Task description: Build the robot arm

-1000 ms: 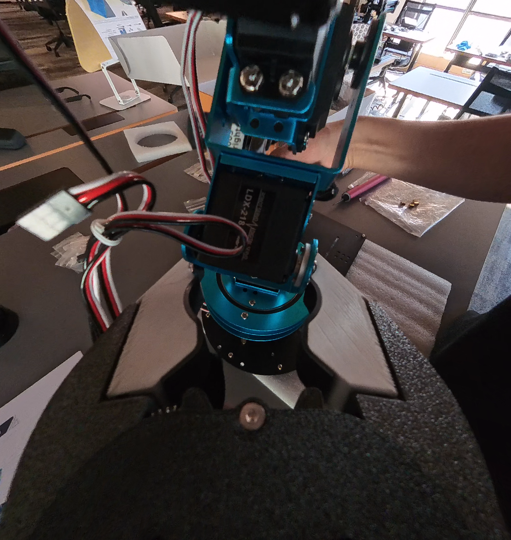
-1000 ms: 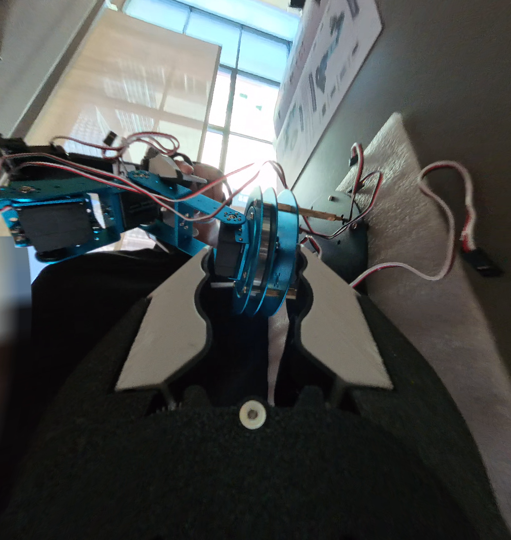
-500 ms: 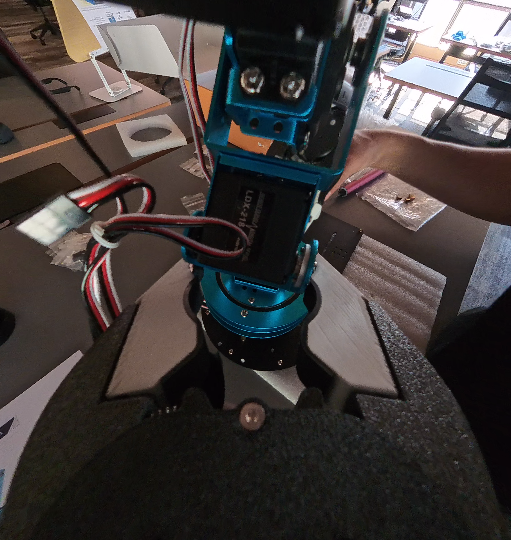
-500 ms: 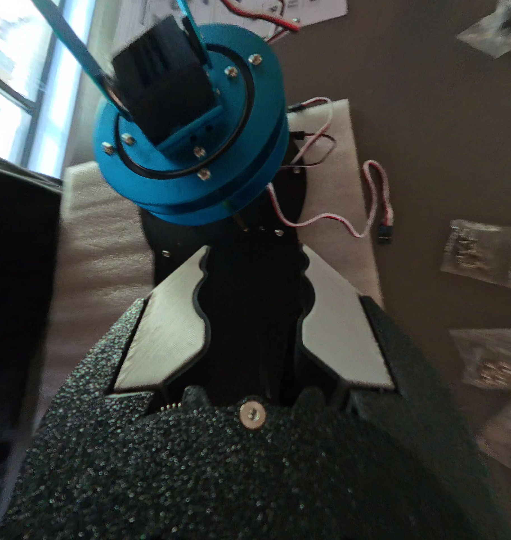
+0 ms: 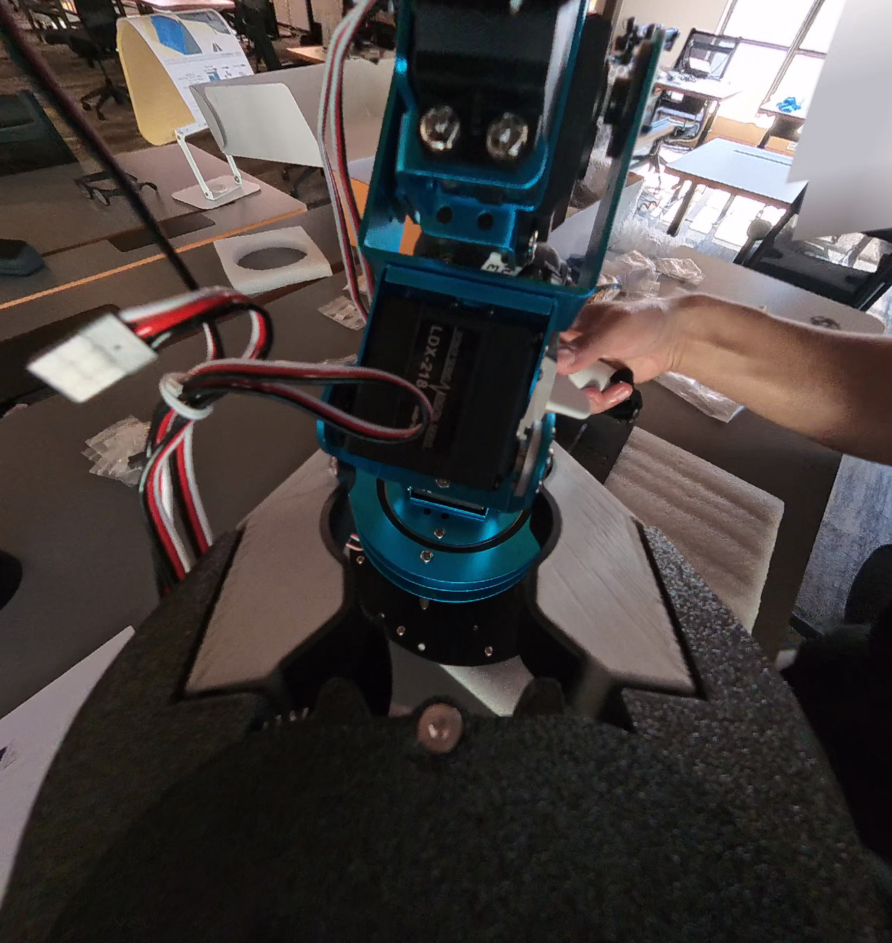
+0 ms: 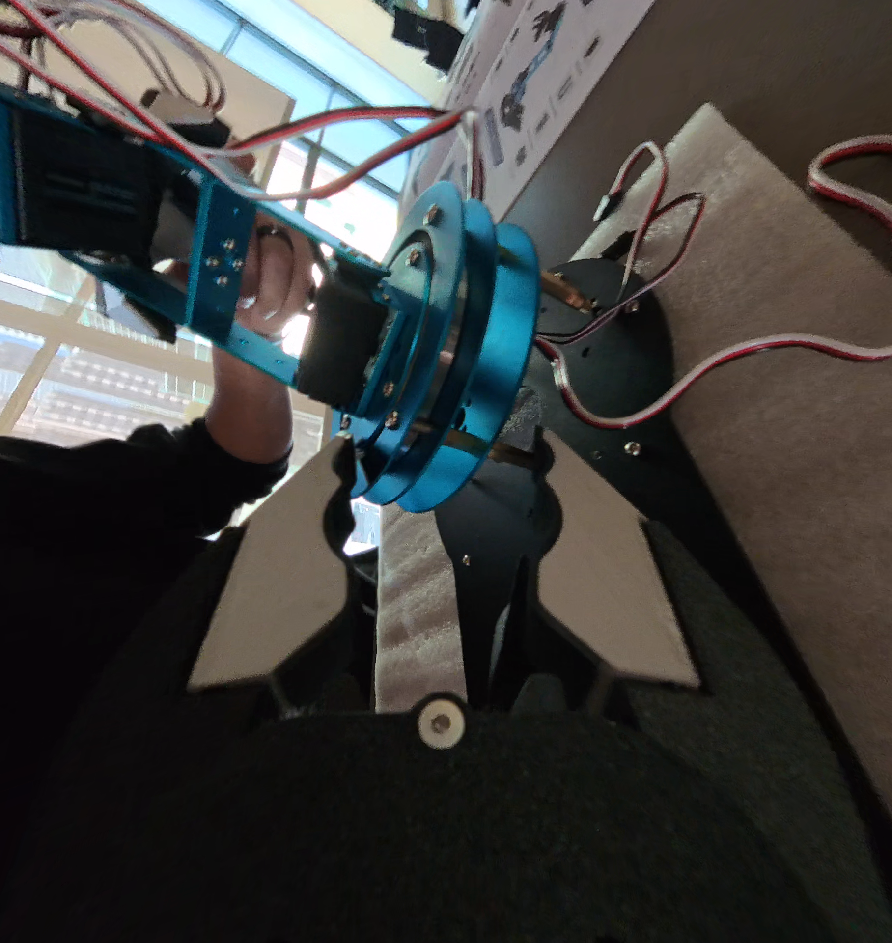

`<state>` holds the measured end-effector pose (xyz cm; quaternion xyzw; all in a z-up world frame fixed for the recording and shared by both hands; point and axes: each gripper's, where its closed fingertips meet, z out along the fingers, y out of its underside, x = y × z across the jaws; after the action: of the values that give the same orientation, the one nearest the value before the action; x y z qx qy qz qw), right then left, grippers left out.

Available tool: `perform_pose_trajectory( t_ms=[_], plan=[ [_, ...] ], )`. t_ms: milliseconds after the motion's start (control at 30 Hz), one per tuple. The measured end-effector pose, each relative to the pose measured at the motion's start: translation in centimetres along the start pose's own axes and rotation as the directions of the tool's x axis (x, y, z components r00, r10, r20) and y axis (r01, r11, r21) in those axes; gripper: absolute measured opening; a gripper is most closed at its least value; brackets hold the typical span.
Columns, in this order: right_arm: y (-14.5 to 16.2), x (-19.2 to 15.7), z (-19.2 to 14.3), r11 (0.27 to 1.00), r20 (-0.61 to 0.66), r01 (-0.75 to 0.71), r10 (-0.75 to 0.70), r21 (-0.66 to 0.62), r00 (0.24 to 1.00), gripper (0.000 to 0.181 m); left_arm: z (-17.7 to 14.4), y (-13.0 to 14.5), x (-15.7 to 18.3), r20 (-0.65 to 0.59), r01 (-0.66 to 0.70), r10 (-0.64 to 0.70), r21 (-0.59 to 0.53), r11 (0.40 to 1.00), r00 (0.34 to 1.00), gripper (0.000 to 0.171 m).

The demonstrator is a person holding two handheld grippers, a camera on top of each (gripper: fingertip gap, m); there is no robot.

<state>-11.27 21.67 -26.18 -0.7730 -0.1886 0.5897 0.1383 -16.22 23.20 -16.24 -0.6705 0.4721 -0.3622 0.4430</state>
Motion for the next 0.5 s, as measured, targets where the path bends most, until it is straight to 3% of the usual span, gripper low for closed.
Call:
perform_pose_trajectory(
  t_ms=[167, 500],
  plan=[
    [0.4, -1.2, 0.4, 0.999, 0.142, -0.053, 0.051, 0.01, 0.988, 0.052, 0.0, -0.1, 0.9, -0.037, -0.03, 0.031, 0.025, 0.999, 0.999, 0.068],
    [0.3, -1.8, 0.8, 0.997, 0.132, -0.074, 0.069, 0.034, 0.989, 0.046, 0.1, -1.0, 0.5, -0.147, -0.075, 0.087, 0.083, 0.994, 0.985, 0.068]
  ],
)
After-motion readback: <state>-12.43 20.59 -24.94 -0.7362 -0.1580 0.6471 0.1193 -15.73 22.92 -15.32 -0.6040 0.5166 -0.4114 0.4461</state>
